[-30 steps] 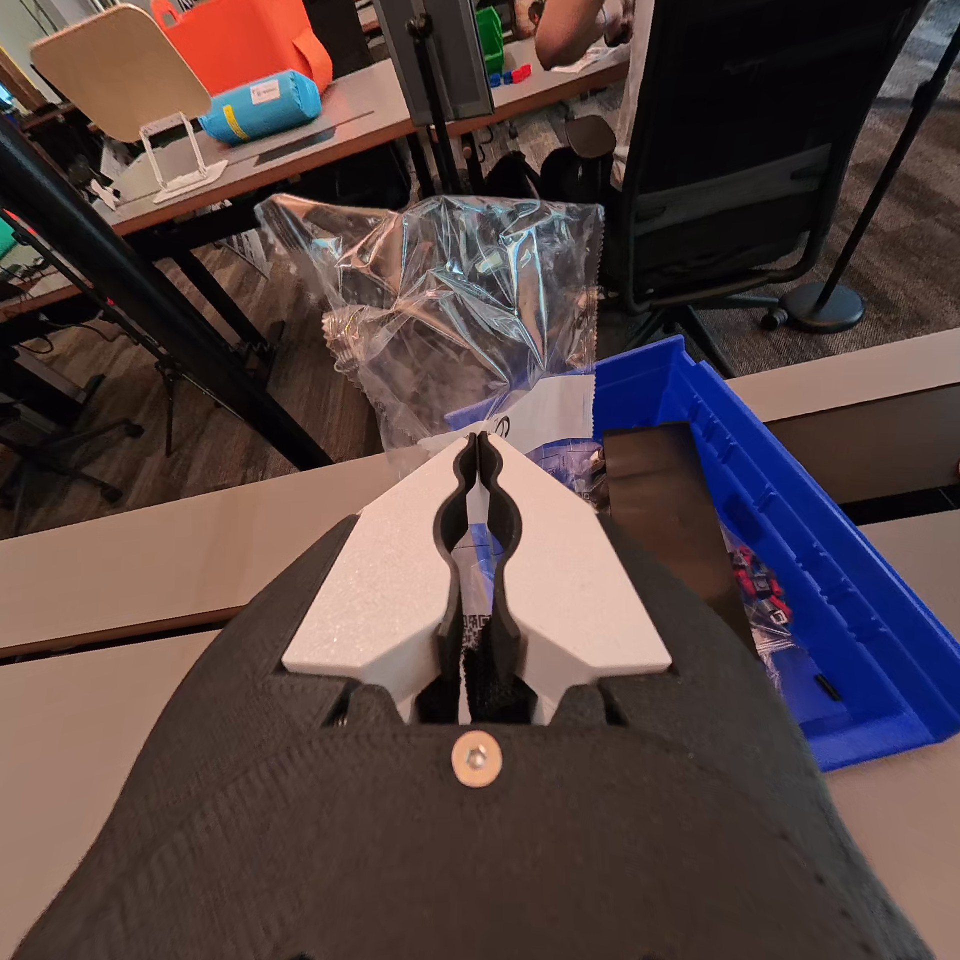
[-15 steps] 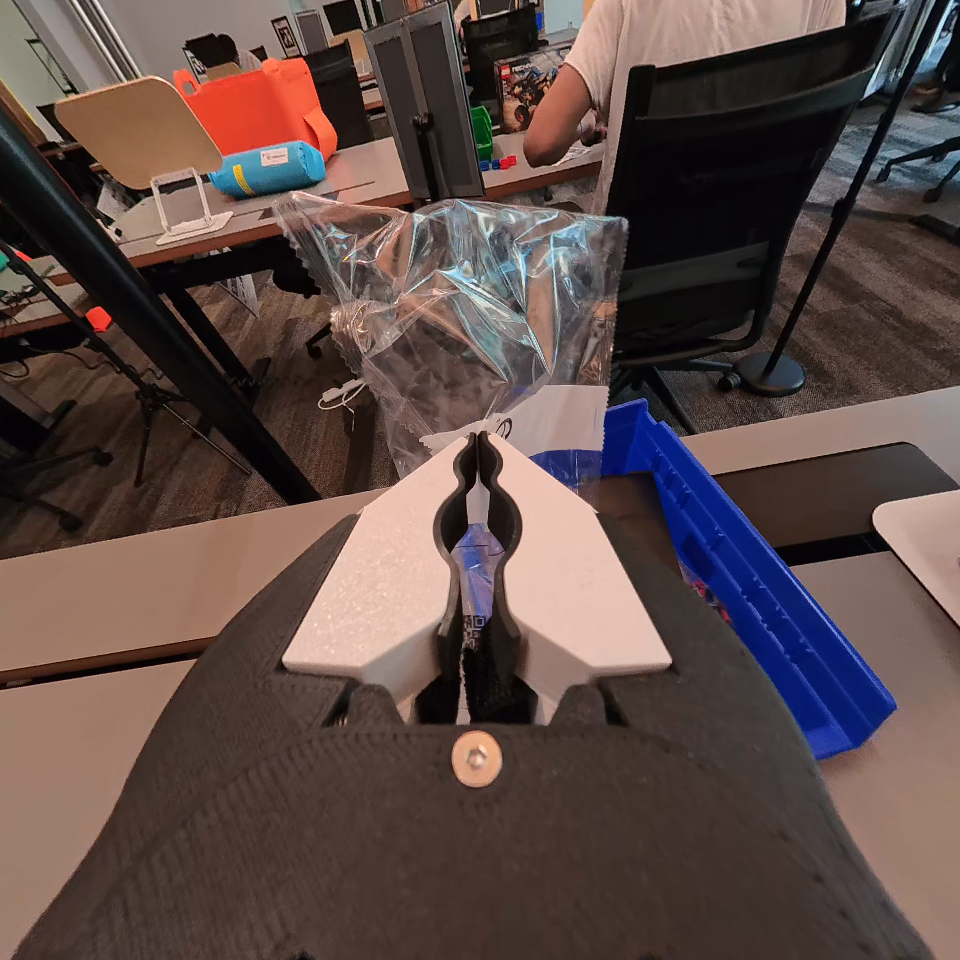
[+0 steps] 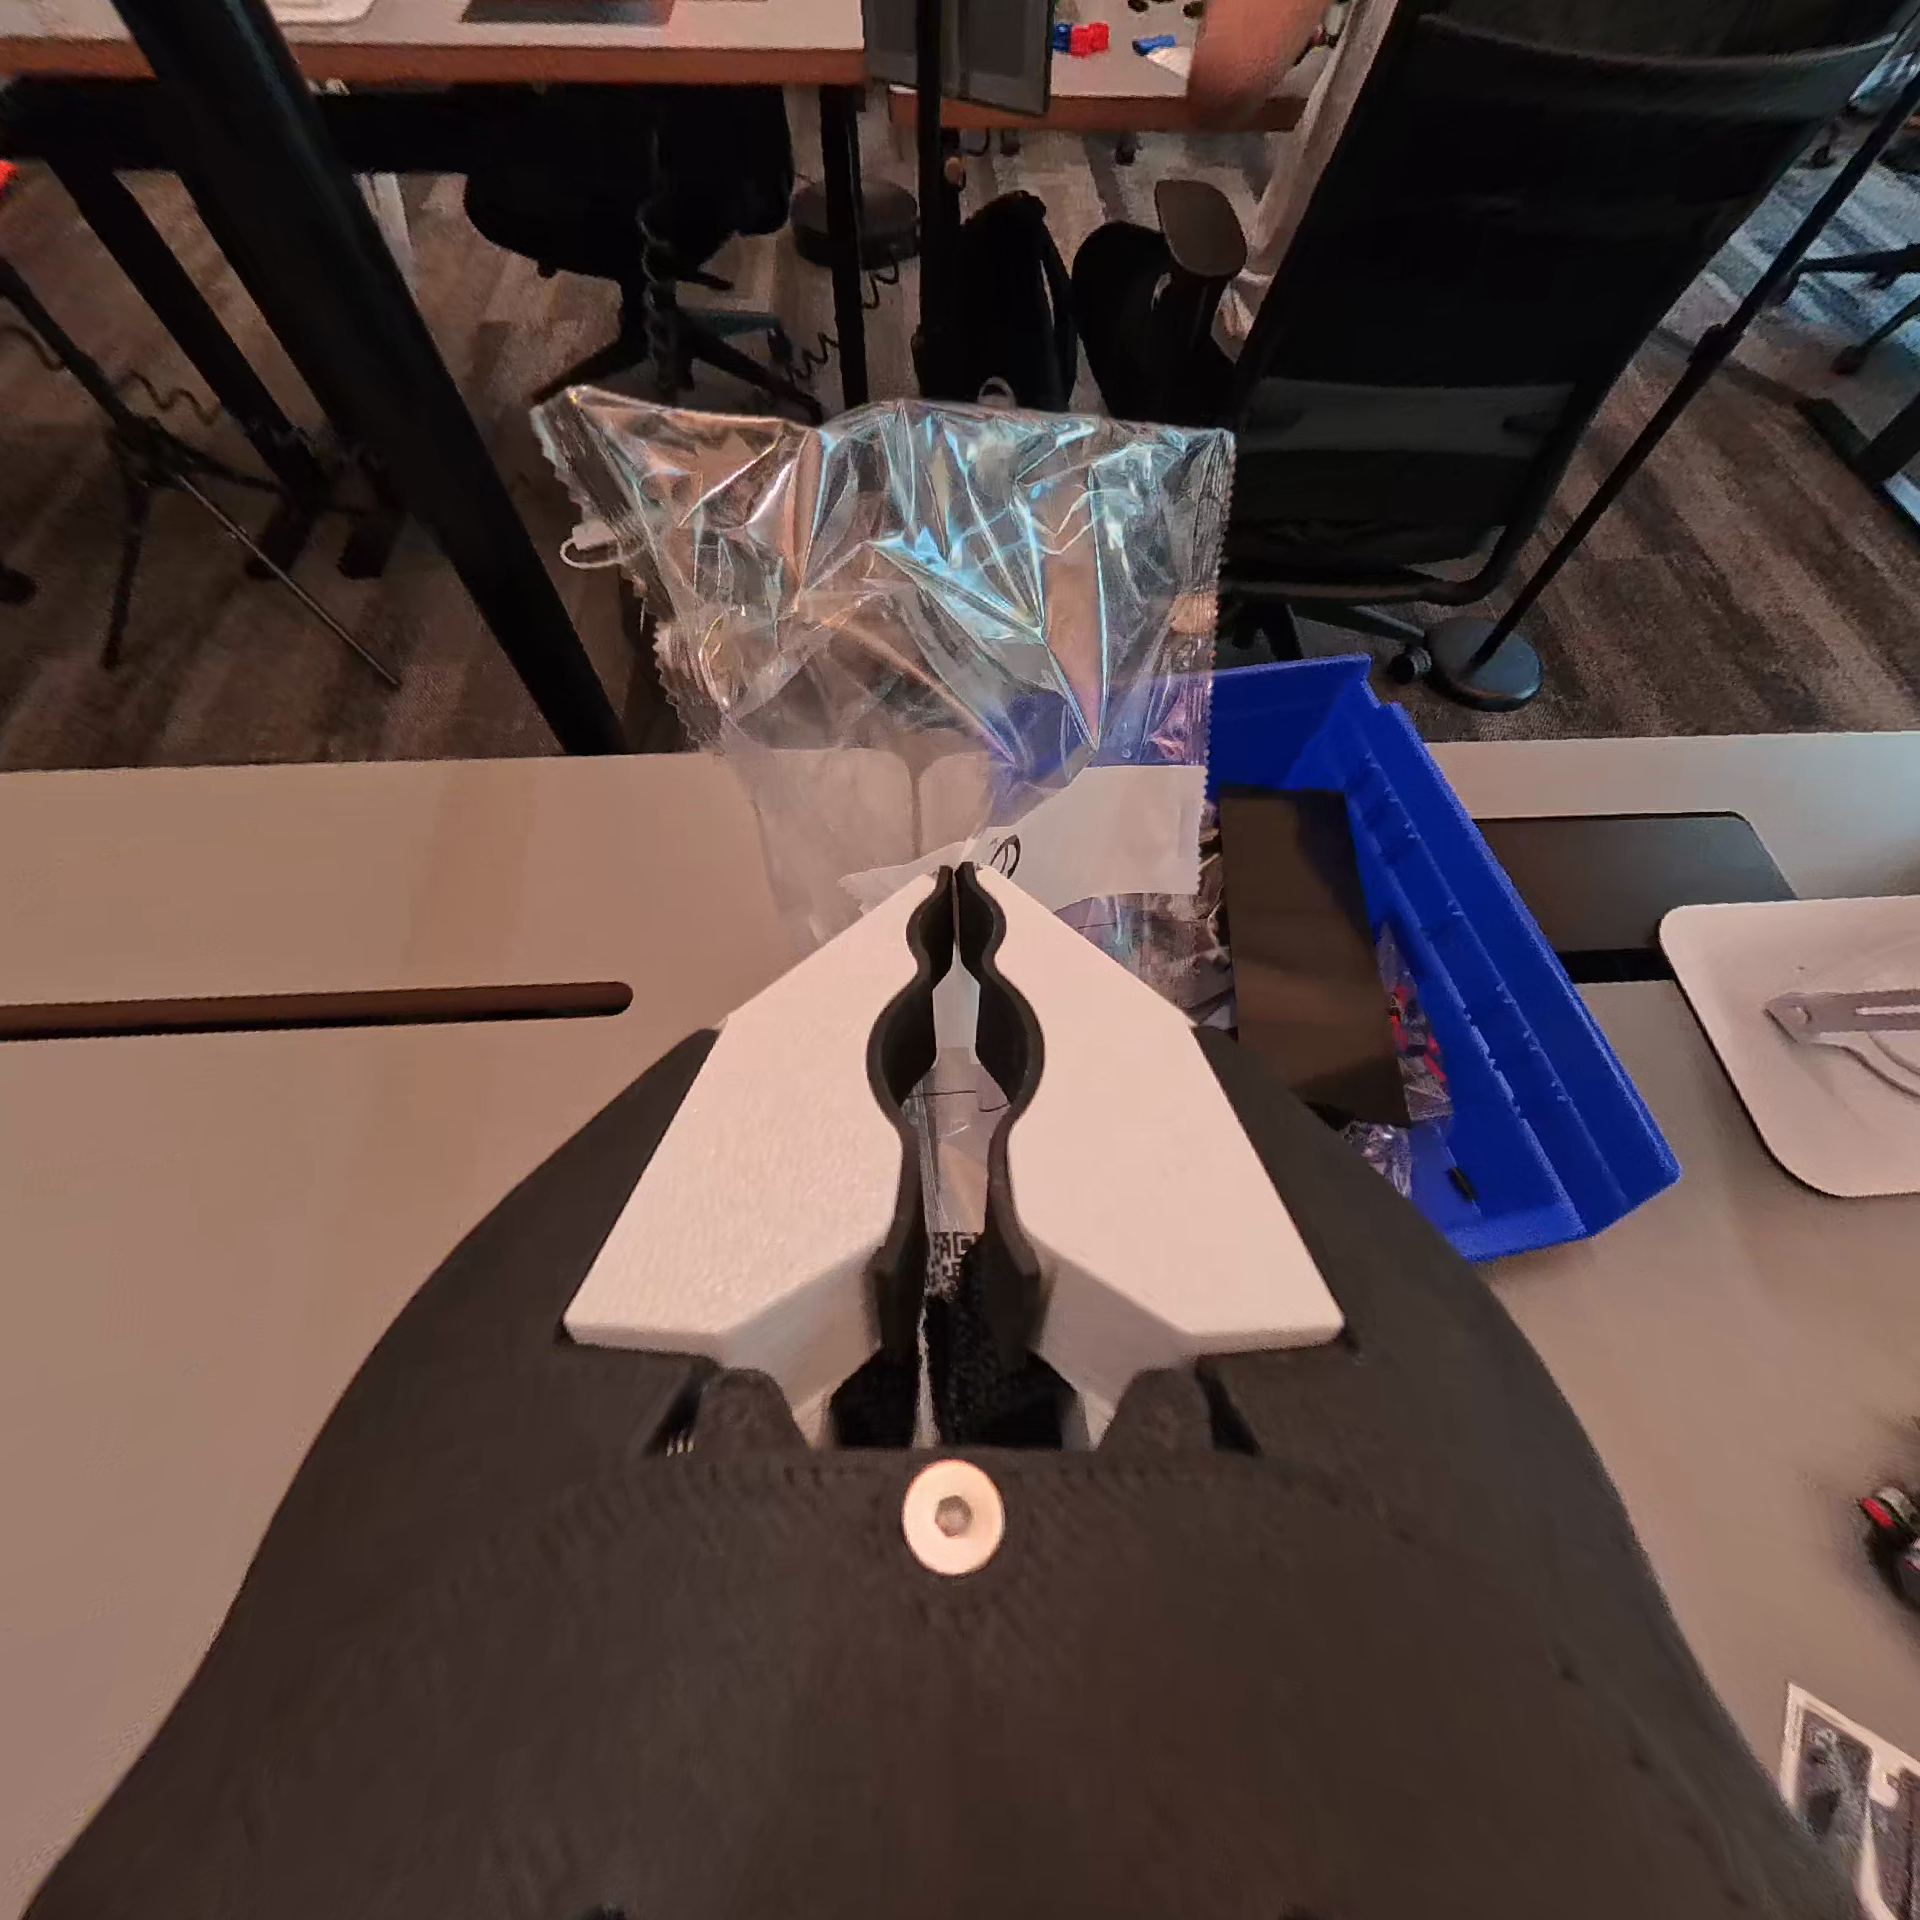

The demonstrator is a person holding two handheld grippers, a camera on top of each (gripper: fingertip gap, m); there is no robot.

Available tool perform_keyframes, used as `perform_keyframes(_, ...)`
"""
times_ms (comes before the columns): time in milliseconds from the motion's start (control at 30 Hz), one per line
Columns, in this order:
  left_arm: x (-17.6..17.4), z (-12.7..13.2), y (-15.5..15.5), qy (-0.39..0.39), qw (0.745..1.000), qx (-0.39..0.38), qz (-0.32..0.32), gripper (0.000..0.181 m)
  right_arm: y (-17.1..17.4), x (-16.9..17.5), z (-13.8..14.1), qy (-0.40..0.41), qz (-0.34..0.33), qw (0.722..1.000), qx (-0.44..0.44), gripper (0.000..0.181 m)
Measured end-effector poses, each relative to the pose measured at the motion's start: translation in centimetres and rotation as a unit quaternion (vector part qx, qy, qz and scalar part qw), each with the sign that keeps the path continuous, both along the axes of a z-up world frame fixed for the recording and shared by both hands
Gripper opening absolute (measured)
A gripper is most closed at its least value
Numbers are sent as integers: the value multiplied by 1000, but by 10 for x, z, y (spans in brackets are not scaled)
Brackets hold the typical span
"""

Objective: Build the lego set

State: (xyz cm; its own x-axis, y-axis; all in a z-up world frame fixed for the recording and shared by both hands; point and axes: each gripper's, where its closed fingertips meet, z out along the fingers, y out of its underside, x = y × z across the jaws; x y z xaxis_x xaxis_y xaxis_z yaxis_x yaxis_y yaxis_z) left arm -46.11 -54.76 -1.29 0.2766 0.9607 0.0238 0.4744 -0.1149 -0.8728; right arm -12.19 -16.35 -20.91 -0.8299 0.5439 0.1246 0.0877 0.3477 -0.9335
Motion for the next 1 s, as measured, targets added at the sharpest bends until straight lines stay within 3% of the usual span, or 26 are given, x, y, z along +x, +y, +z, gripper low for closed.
perform_keyframes(200, 18, 2, -16, -13, 1000, 1, 3, 0, 1, -2, -2, -2, -2, 1000, 2, 87)
perform_keyframes(333, 55, 30, 18, 22, 999, 10, -47, 0, 1, -1, 3, 4, -1, 1000, -2, 87)
perform_keyframes(467, 124, 58, 97, 69, 987, 7, -144, 0, 3, -3, 26, 14, -8, 999, -33, 84)
perform_keyframes(633, 227, 69, 206, 177, 956, -84, -217, 0, 16, -6, 79, 19, -29, 994, -107, 89)
perform_keyframes(767, 294, 51, 292, 207, 931, -101, -284, 0, 36, -10, 106, -24, -51, 981, -184, 110)
perform_keyframes(867, 333, 33, 356, 191, 911, -31, -365, 0, 43, -3, 116, -72, -34, 966, -244, 124)
perform_keyframes(1000, 362, 5, 418, 158, 884, 34, -440, 0, 49, 10, 121, -150, -1, 933, -327, 122)
